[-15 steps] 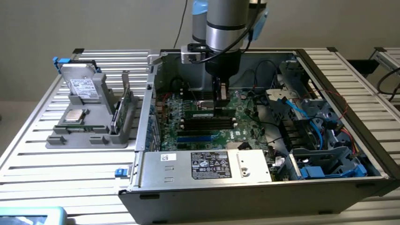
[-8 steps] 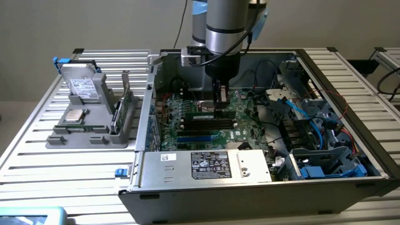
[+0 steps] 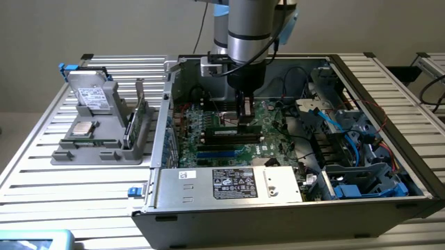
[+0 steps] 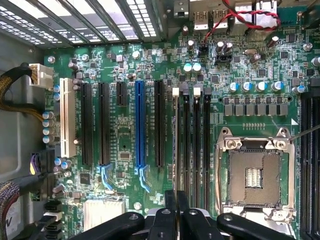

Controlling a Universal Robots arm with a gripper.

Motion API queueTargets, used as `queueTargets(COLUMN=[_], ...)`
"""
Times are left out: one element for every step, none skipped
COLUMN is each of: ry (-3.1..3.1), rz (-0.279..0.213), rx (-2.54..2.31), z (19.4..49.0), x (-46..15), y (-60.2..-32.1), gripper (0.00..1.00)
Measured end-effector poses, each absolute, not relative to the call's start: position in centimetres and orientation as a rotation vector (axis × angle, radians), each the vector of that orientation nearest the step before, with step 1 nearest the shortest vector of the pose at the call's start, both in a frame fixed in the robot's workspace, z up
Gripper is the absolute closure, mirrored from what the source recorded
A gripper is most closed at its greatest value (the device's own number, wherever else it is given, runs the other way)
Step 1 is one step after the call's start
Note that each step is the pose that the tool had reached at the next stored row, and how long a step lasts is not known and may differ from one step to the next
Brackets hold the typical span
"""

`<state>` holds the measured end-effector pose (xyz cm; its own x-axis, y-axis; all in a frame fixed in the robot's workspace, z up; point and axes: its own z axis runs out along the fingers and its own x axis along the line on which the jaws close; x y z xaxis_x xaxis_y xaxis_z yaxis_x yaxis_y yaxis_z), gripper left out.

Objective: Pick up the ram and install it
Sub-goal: 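Insert the ram into the slot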

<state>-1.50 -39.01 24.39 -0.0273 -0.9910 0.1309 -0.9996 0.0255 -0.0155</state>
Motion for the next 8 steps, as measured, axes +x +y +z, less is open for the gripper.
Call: queueTargets(ry=[-2.187,-2.187,-2.187,-2.187,-2.187,-2.187,-2.187,-2.187], rz=[0.158,0.159,0.16,0.16,0.16,0.16,0.16,0.16], rx=[2.13,2.13,2.13,2.13,2.13,2.13,2.13,2.129], z=[24.35,24.3,24.27,24.25,24.22,24.18,24.15,24.12], x=[-1.5,-1.5,-1.5,-1.51,-1.51,-1.5,-1.51,-1.52], y=[-39.02,-39.01,-39.01,-39.02,-39.01,-39.01,-38.98,-38.94], gripper=[0.87,0.87,0.87,0.87,0.87,0.87,0.87,0.87])
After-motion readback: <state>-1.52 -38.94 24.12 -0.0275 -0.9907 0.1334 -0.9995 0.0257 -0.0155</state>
